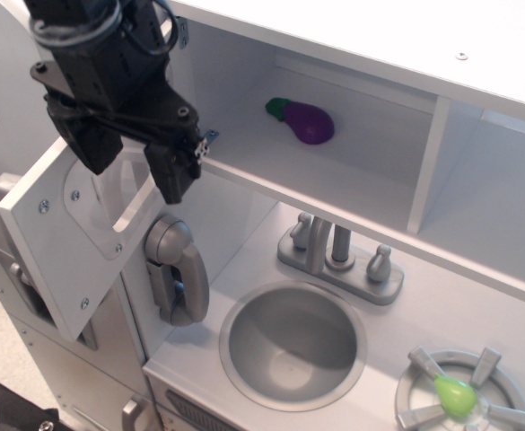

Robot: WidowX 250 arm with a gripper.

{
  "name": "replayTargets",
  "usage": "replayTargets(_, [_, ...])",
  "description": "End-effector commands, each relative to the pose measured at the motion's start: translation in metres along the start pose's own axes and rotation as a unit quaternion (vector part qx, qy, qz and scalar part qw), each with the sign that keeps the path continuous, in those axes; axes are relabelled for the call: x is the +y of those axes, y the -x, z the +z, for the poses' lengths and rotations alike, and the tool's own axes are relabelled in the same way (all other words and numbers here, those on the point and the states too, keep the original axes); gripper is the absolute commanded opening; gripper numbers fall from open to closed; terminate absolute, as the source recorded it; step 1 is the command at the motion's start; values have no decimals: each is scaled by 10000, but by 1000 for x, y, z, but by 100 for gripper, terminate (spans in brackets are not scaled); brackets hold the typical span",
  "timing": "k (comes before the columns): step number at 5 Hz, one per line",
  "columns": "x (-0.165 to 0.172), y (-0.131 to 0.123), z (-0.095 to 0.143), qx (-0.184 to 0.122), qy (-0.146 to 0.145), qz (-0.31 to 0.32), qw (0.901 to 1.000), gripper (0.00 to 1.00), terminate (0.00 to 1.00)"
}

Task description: Open microwave

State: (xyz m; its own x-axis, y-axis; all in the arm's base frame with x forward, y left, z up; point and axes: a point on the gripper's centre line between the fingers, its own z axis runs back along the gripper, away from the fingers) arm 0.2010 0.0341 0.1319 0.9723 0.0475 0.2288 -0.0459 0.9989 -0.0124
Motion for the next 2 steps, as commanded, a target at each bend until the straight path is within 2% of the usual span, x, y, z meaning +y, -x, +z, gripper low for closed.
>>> replayTargets(1, [-26,-28,78,-143,518,98,9985,100,0])
replayTargets(2, [-26,-28,78,-143,518,98,9985,100,100])
